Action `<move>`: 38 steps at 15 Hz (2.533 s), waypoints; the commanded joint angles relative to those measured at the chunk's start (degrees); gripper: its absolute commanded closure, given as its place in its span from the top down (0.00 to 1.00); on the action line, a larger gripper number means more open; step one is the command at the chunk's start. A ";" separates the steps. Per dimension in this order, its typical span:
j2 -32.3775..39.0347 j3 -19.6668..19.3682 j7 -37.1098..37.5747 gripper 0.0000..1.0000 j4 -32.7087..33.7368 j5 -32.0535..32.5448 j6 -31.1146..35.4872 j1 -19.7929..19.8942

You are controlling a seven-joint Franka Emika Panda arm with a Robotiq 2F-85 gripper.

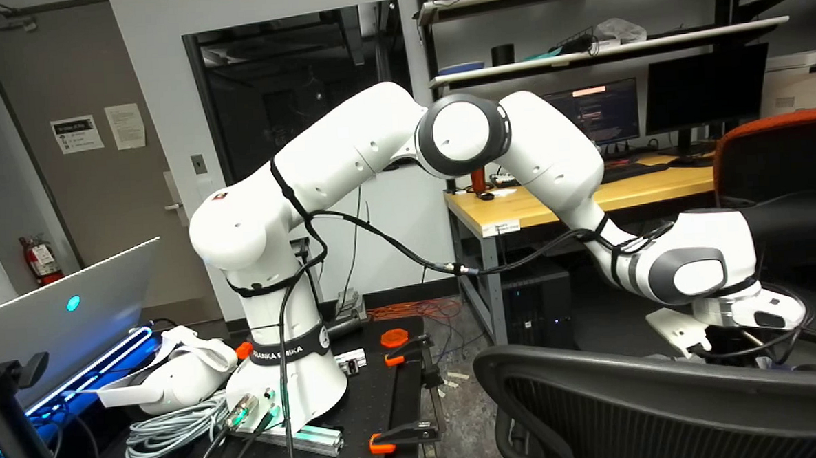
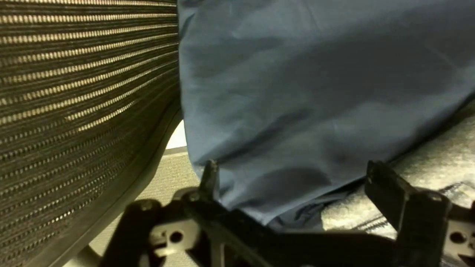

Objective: Hang the denim jacket over the backrest of the chair

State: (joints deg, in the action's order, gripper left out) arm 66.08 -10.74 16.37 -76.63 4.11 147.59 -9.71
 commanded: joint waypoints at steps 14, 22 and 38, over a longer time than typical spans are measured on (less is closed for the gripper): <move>20.26 -2.20 8.62 0.74 30.65 1.36 -14.55 -1.94; 19.63 -1.21 8.29 0.13 29.94 2.01 -14.57 -1.68; -2.11 0.94 1.42 0.01 12.81 0.64 -5.16 2.17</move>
State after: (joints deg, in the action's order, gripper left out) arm 73.65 -10.44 20.96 -53.68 4.36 140.22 -7.38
